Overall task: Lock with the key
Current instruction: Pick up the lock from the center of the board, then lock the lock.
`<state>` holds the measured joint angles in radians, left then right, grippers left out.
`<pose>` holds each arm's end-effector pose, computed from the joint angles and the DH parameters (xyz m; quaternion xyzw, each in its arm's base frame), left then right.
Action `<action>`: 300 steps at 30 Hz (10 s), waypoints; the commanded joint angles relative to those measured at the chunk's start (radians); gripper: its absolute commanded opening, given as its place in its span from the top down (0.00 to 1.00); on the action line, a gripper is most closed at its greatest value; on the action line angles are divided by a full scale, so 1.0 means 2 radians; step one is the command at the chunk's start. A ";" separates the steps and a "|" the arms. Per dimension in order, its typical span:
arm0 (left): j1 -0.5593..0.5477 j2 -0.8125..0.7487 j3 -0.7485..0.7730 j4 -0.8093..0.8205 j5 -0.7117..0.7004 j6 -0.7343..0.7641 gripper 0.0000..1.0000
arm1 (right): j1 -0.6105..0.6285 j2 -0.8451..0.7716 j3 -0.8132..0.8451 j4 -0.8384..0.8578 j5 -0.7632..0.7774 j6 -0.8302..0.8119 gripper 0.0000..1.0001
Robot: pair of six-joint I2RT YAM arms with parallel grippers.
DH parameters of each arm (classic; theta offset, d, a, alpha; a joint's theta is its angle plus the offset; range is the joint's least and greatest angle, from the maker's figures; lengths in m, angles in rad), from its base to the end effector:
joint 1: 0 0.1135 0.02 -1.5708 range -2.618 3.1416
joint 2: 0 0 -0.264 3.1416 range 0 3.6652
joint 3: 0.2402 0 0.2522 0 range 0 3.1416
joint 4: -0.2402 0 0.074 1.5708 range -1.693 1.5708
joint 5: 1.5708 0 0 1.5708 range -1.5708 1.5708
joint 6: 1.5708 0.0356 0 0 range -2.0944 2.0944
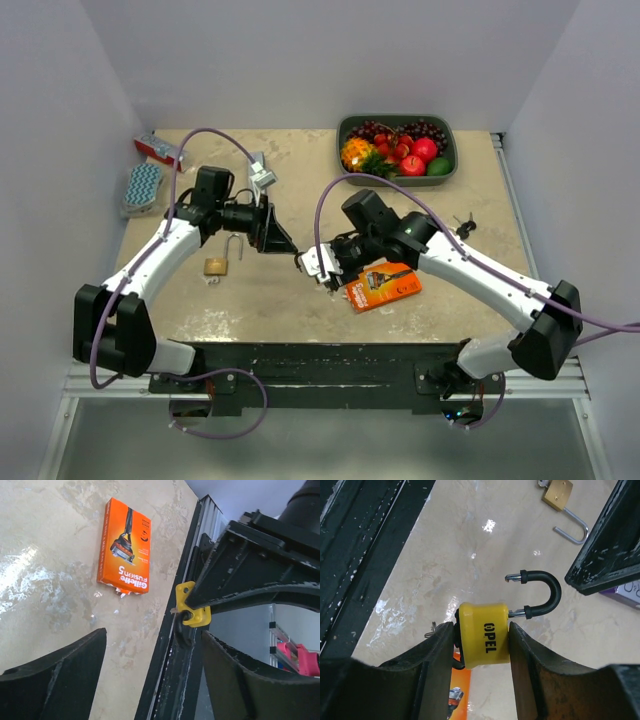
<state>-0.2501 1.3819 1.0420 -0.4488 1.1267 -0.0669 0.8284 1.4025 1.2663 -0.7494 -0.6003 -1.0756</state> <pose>0.2675 -0.1015 0.2844 0.2742 0.7597 -0.5384 0.2403 0.1826 0.2288 0.3199 -0.7905 0.4410 0.2368 0.3528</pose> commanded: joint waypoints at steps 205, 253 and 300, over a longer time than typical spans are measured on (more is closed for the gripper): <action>-0.125 -0.148 -0.153 0.357 0.015 -0.112 1.00 | -0.001 0.047 0.109 0.217 -0.145 0.391 1.00; -0.037 -0.179 -0.120 0.300 0.003 -0.127 1.00 | -0.030 0.002 0.045 0.145 -0.126 0.380 0.74; 0.020 -0.152 -0.094 0.334 0.044 -0.152 1.00 | -0.110 0.009 0.046 0.017 -0.171 0.341 1.00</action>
<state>-0.2554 1.0718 0.7837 0.1402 1.2053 -0.3561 0.6197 1.4372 1.3445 -0.5896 -0.9340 -0.3405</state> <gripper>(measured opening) 0.136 0.012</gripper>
